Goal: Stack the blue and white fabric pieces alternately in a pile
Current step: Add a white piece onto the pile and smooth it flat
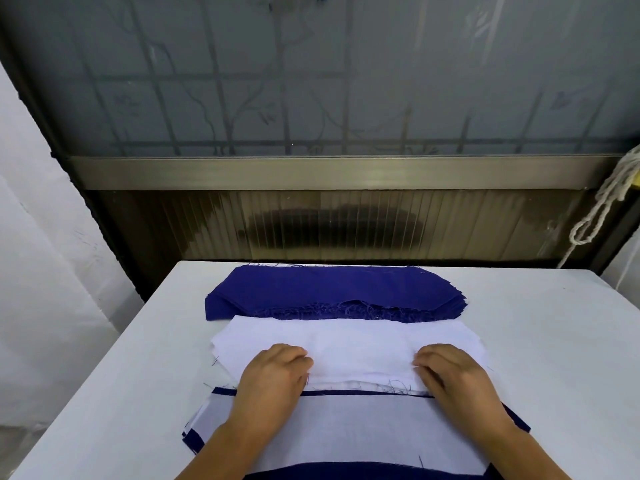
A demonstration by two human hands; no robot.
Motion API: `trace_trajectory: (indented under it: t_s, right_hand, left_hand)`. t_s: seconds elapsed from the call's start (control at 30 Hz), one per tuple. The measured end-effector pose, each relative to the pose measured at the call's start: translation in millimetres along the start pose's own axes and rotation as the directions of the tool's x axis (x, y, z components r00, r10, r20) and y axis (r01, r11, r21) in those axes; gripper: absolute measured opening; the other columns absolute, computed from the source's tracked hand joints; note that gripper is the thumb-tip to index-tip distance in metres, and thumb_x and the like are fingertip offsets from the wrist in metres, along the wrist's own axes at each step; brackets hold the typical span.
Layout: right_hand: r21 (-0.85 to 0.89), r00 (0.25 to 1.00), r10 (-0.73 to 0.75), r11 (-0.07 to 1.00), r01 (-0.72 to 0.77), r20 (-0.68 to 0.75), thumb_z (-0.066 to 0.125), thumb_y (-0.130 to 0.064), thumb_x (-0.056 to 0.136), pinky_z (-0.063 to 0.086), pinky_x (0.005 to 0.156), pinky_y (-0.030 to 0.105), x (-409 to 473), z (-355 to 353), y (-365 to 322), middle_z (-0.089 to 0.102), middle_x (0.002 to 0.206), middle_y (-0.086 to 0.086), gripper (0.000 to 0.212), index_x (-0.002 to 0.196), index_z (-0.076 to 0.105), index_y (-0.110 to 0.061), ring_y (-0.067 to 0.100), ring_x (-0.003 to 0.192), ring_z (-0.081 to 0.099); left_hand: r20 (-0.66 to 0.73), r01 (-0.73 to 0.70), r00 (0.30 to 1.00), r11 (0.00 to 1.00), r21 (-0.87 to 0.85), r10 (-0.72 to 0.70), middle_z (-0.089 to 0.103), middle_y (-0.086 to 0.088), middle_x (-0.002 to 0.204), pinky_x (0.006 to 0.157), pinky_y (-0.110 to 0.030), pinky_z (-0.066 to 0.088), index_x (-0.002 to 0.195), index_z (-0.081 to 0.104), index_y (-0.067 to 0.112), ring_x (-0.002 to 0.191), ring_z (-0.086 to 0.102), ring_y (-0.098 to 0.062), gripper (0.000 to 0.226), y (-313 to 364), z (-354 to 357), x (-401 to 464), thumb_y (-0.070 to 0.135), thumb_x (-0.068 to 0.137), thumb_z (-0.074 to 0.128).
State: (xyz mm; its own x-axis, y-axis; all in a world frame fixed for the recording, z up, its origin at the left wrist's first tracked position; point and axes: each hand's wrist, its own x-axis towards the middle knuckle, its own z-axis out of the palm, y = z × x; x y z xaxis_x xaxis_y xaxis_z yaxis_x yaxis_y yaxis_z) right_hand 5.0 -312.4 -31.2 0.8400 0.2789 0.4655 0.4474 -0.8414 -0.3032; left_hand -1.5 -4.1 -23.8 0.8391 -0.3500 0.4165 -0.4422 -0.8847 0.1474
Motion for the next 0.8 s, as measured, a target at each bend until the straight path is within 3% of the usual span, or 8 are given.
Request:
trace_trajectory:
  t_s: [0.13, 0.2, 0.27, 0.33, 0.53, 0.63, 0.7, 0.8]
  right_hand:
    - [0.099, 0.997, 0.073, 0.992, -0.074, 0.012, 0.080, -0.001, 0.073, 0.043, 0.074, 0.015, -1, -6, -1, 0.064, 0.087, -0.014, 0.021, 0.079, 0.070, -0.018, 0.004, 0.081, 0.058]
    - [0.160, 0.993, 0.112, 0.980, -0.117, 0.037, 0.074, -0.004, 0.081, 0.042, 0.078, 0.012, -1, -11, -1, 0.063, 0.093, -0.019, 0.017, 0.085, 0.071, -0.020, 0.000, 0.087, 0.057]
    - [0.179, 0.991, 0.123, 0.975, -0.131, 0.057, 0.071, -0.003, 0.084, 0.044, 0.080, 0.015, -2, -15, -2, 0.063, 0.096, -0.020, 0.018, 0.088, 0.072, -0.020, 0.002, 0.090, 0.060]
    - [0.170, 0.993, 0.114, 0.978, -0.118, 0.035, 0.072, 0.000, 0.083, 0.044, 0.080, 0.017, -2, -20, -7, 0.065, 0.096, -0.016, 0.019, 0.087, 0.072, -0.018, 0.004, 0.089, 0.060]
    - [0.166, 0.999, 0.042, 0.985, -0.043, 0.010, 0.073, 0.002, 0.079, 0.035, 0.069, -0.002, -10, -45, -25, 0.065, 0.092, -0.016, 0.019, 0.082, 0.071, -0.017, -0.002, 0.087, 0.056]
    - [0.200, 0.997, 0.006, 0.980, -0.022, 0.080, 0.070, -0.003, 0.080, 0.037, 0.064, 0.001, -22, -59, -31, 0.061, 0.083, -0.023, 0.021, 0.080, 0.067, -0.024, -0.008, 0.077, 0.056]
    - [0.197, 0.986, 0.048, 0.977, -0.079, 0.161, 0.072, -0.006, 0.081, 0.041, 0.065, 0.005, -28, -68, -30, 0.062, 0.078, -0.025, 0.025, 0.081, 0.066, -0.030, -0.010, 0.074, 0.056]
    - [0.179, 0.918, 0.113, 0.965, -0.193, 0.380, 0.067, -0.019, 0.088, 0.041, 0.067, 0.009, -28, -76, -29, 0.058, 0.079, -0.036, 0.024, 0.080, 0.060, -0.040, -0.010, 0.075, 0.055]
  left_hand:
    - [-0.015, 0.031, 0.999, 0.995, -0.092, -0.033, 0.070, 0.013, 0.089, 0.063, -0.016, 0.053, 0.079, 0.076, 0.022, 0.079, 0.066, -0.010, 0.031, -2, -5, -2, 0.004, 0.057, 0.089]
    - [0.021, 0.071, 0.997, 0.990, -0.121, -0.069, 0.071, 0.011, 0.098, 0.073, -0.016, 0.053, 0.089, 0.078, 0.020, 0.089, 0.068, -0.011, 0.028, -6, -9, -2, 0.004, 0.067, 0.085]
    - [0.073, 0.116, 0.992, 0.983, -0.143, -0.106, 0.066, 0.012, 0.116, 0.089, -0.014, 0.044, 0.106, 0.075, 0.021, 0.108, 0.060, -0.009, 0.021, -13, -12, -2, 0.013, 0.088, 0.069]
    - [0.089, 0.120, 0.990, 0.977, -0.174, -0.106, 0.059, 0.014, 0.126, 0.095, -0.015, 0.040, 0.116, 0.071, 0.022, 0.116, 0.051, -0.004, 0.024, -17, -16, -5, 0.020, 0.097, 0.056]
    - [0.038, 0.105, 0.994, 0.965, -0.240, -0.099, 0.060, 0.022, 0.092, 0.070, -0.015, 0.046, 0.103, 0.075, 0.026, 0.084, 0.053, 0.004, 0.020, -14, -50, -17, 0.013, 0.089, 0.068]
    - [0.219, 0.158, 0.972, 0.920, -0.358, -0.081, 0.061, 0.024, 0.091, 0.075, -0.017, 0.047, 0.097, 0.071, 0.043, 0.087, 0.057, 0.005, 0.021, -17, -66, -27, 0.024, 0.093, 0.064]
    - [0.387, 0.236, 0.920, 0.876, -0.420, -0.062, 0.062, 0.024, 0.094, 0.074, -0.011, 0.045, 0.086, 0.067, 0.054, 0.086, 0.060, 0.004, 0.026, -19, -76, -31, 0.029, 0.092, 0.064]
    - [0.545, 0.350, 0.835, 0.837, -0.421, -0.075, 0.064, 0.027, 0.093, 0.074, -0.007, 0.043, 0.078, 0.068, 0.052, 0.087, 0.061, 0.005, 0.024, -23, -84, -34, 0.031, 0.089, 0.066]
